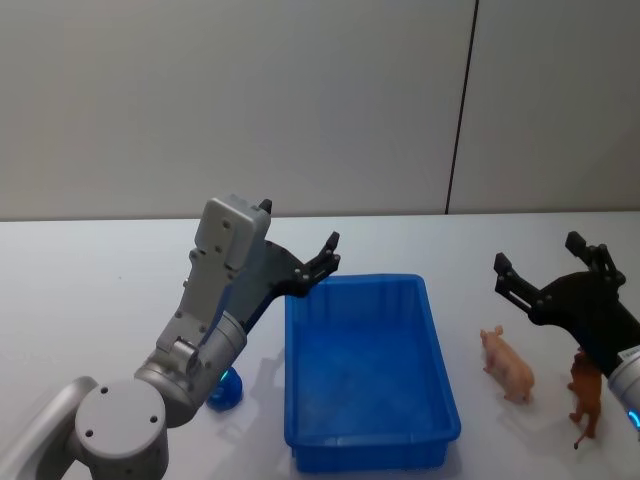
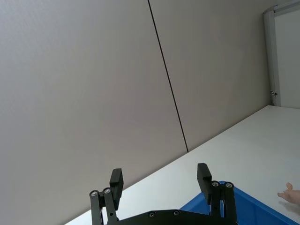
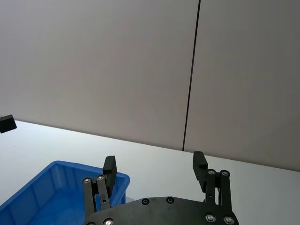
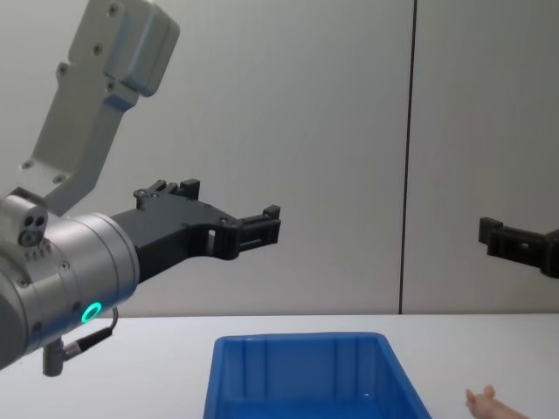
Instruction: Pick up the two dolls from the table and place them into the box.
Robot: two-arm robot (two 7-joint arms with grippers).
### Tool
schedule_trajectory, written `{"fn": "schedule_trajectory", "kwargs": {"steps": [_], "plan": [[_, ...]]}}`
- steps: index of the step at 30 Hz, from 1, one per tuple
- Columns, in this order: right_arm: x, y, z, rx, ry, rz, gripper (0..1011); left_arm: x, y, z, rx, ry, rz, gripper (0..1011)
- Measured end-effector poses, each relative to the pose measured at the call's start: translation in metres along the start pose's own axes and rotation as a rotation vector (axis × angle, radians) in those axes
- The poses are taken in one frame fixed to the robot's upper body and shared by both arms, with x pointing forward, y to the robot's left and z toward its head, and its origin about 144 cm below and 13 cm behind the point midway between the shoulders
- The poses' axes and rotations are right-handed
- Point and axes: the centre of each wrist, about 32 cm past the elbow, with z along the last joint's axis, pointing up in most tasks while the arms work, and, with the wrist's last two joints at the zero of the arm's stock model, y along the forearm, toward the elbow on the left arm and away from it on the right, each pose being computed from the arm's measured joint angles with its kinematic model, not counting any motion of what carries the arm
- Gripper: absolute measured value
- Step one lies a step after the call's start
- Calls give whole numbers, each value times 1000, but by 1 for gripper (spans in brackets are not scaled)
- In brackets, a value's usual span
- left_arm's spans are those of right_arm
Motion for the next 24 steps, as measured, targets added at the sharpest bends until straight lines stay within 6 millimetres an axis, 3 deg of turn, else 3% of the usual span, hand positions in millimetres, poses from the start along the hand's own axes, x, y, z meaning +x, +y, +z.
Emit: {"fn": "schedule_trajectory", "kwargs": {"steps": [15, 24], "plan": [[1, -2, -1, -5, -4, -4, 1001, 0, 0, 0, 0, 0, 0, 1001], [3, -26, -1, -51, -36, -74, 1001, 0, 0, 0, 0, 0, 0, 1001]]}}
